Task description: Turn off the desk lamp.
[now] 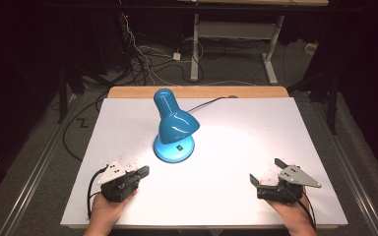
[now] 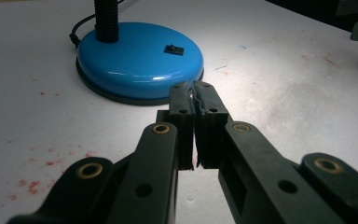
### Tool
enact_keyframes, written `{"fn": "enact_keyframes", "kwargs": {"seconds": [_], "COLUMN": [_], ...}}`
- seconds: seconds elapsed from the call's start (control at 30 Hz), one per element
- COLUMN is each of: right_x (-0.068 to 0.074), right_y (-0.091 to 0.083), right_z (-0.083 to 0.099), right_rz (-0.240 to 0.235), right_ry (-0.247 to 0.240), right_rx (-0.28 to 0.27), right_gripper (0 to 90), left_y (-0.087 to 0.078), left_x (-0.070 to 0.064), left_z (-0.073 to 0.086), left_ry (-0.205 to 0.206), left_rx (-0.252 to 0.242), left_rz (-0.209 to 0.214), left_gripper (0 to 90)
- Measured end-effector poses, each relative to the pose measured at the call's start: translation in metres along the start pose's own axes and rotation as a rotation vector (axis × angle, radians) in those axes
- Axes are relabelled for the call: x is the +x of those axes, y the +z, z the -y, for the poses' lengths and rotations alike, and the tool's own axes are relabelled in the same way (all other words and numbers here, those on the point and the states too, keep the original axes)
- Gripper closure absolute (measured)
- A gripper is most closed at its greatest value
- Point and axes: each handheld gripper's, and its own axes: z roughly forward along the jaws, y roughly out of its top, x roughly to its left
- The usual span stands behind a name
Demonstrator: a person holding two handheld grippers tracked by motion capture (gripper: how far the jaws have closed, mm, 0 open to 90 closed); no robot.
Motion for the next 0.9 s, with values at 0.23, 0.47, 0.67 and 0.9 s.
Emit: {"fn": "enact_keyframes", "kwargs": {"seconds": [0.23, 0.47, 0.67, 0.9], "right_x": [0.001, 0.002, 0.01, 0.009], "right_y": [0.0, -0.001, 0.002, 0.004], "right_z": [0.0, 0.0, -0.002, -0.004], "right_rz": [0.0, -0.004, -0.028, -0.036], "right_ry": [-0.003, -0.002, -0.009, -0.003], "right_rx": [-0.001, 0.001, 0.003, 0.032], "right_gripper": [0.4, 0.3, 0.3, 0.4], "left_y": [0.002, 0.007, 0.016, 0.025], "left_x": [0.0, -0.003, -0.002, -0.01], "left_z": [0.0, -0.004, -0.009, -0.017], "left_ry": [-0.001, -0.007, -0.016, 0.004], "left_rx": [0.011, 0.01, 0.014, 0.005], "left_rz": [-0.007, 0.003, 0.031, 0.024], "left_gripper": [87.8, 87.9, 87.8, 87.8]}}
